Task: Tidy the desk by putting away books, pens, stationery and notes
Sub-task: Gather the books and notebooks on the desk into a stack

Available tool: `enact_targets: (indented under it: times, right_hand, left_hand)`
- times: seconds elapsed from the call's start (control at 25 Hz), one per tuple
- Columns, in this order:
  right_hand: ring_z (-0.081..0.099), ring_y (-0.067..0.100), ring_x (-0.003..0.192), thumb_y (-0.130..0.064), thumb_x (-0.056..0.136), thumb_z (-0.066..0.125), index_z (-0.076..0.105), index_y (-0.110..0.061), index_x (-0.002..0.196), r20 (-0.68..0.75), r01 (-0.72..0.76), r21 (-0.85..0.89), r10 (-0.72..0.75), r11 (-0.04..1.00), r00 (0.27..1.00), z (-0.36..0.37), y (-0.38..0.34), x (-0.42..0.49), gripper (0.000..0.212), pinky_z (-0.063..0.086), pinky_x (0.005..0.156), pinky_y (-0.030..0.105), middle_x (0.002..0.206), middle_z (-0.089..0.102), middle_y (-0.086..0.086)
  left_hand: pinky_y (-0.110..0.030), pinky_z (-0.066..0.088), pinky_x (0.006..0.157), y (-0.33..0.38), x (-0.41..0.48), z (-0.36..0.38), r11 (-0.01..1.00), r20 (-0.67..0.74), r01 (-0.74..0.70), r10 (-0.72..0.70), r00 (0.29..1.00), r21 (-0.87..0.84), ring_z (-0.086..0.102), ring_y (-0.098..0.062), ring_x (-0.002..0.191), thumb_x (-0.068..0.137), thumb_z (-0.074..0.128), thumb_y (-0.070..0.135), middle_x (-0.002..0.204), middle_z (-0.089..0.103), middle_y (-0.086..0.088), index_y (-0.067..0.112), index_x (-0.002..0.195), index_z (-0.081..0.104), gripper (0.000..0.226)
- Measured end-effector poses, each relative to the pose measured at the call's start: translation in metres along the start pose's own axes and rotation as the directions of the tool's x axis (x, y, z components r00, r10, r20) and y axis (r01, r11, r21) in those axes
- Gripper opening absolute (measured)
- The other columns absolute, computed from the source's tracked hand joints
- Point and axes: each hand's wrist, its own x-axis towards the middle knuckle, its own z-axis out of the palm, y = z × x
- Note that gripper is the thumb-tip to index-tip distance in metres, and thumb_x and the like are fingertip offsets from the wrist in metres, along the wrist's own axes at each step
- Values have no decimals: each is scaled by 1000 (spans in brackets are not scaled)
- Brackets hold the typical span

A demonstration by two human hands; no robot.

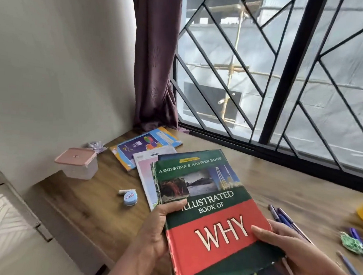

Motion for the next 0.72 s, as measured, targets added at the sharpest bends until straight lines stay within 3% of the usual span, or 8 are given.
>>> enact_targets:
  times: [0.08, 0.2, 0.28, 0.4, 0.64, 0.72]
  right_hand:
    - [68, 35, 94, -25, 58, 82, 68, -2, 103, -65, 25, 25, -24, 999, 998, 9, 6, -6, 53, 59, 73, 32, 106, 68, 23]
    - [70, 28, 86, -15, 76, 72, 63, 0, 109, -193, 86, 108, -64, 990, 979, 18, 16, -23, 36, 59, 72, 30, 103, 70, 21]
    - [70, 25, 85, -13, 78, 67, 64, -3, 105, -253, 119, 130, -83, 984, 964, 19, 25, -38, 29, 59, 74, 29, 102, 71, 19]
    - [70, 20, 82, -12, 79, 59, 65, -6, 100, -364, 172, 137, -112, 976, 925, 21, 38, -67, 23, 58, 69, 25, 97, 72, 14]
    - [69, 23, 89, -19, 75, 66, 66, -7, 102, -464, 218, 124, -138, 968, 875, 7, 64, -128, 29, 56, 82, 30, 105, 71, 15]
    - [69, 24, 89, -22, 74, 64, 66, -8, 102, -485, 226, 118, -143, 967, 863, -2, 73, -151, 32, 56, 83, 32, 105, 71, 15]
  left_hand:
    - [-44, 56, 68, 4, 3, -3, 998, 41, 27, -29, 999, 58, 67, -32, 60, 62, 66, 9, 79, 70, -23, -3, 91, 69, 32]
    - [-39, 58, 51, 3, 6, 6, 990, 118, 70, -85, 989, 126, 67, -30, 51, 63, 62, 10, 68, 70, -20, 0, 70, 73, 17]
    - [-37, 56, 45, -4, 8, 14, 983, 149, 91, -115, 982, 161, 66, -29, 48, 67, 59, 9, 65, 71, -18, 2, 66, 73, 16]
    - [-31, 54, 41, -20, 4, 30, 972, 200, 96, -140, 970, 215, 65, -25, 44, 78, 52, 7, 58, 70, -14, 6, 52, 73, 33]
    - [-32, 54, 42, -61, -16, 62, 944, 302, 141, -233, 924, 297, 66, -25, 45, 63, 56, 11, 60, 70, -13, 7, 51, 73, 21]
    - [-31, 54, 42, -80, -25, 76, 938, 329, 154, -258, 908, 312, 66, -24, 46, 54, 65, 13, 59, 70, -11, 7, 51, 73, 10]
